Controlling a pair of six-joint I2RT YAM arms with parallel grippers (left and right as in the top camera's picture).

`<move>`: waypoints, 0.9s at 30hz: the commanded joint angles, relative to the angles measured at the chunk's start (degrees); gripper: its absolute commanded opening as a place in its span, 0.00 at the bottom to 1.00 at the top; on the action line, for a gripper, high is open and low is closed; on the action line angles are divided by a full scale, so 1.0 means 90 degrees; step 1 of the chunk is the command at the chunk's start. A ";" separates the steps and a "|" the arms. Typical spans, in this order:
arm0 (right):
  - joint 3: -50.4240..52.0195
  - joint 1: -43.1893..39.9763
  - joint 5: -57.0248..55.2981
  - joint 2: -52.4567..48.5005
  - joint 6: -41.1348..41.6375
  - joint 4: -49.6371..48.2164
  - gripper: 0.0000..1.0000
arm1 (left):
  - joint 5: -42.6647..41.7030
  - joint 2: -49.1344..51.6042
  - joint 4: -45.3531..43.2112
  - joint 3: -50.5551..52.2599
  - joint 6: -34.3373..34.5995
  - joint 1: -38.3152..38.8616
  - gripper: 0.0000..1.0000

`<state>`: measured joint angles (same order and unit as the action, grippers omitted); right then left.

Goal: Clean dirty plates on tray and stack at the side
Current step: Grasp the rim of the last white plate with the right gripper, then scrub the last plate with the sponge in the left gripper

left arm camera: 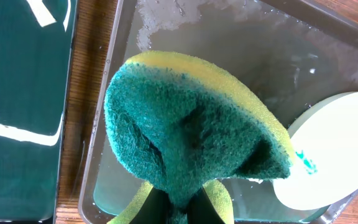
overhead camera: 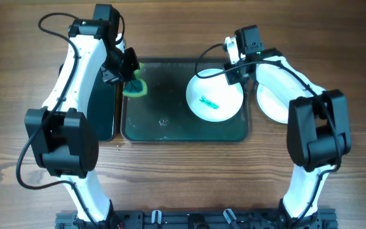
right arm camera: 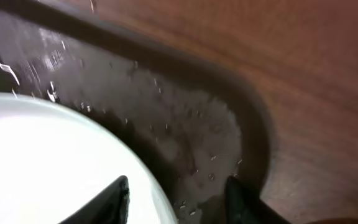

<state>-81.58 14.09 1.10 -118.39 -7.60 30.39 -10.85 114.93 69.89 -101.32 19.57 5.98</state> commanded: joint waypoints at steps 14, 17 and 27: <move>0.0068 0.0806 0.1943 -0.0347 0.4940 0.1304 0.05 | -0.0134 -0.0138 -0.0182 0.0119 -0.0129 0.0187 0.04; 0.0066 0.1064 0.1858 -0.0347 0.5229 0.1112 0.04 | -0.0151 -0.0129 -0.0651 0.0597 -0.0126 0.0549 0.04; 0.0068 0.1132 0.1809 -0.0350 0.5122 0.1076 0.04 | -0.0148 0.1086 -0.1700 0.1200 0.0481 0.1231 0.04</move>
<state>-81.34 24.29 18.57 -120.03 37.93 40.23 -11.46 120.81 54.50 -91.15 21.39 17.15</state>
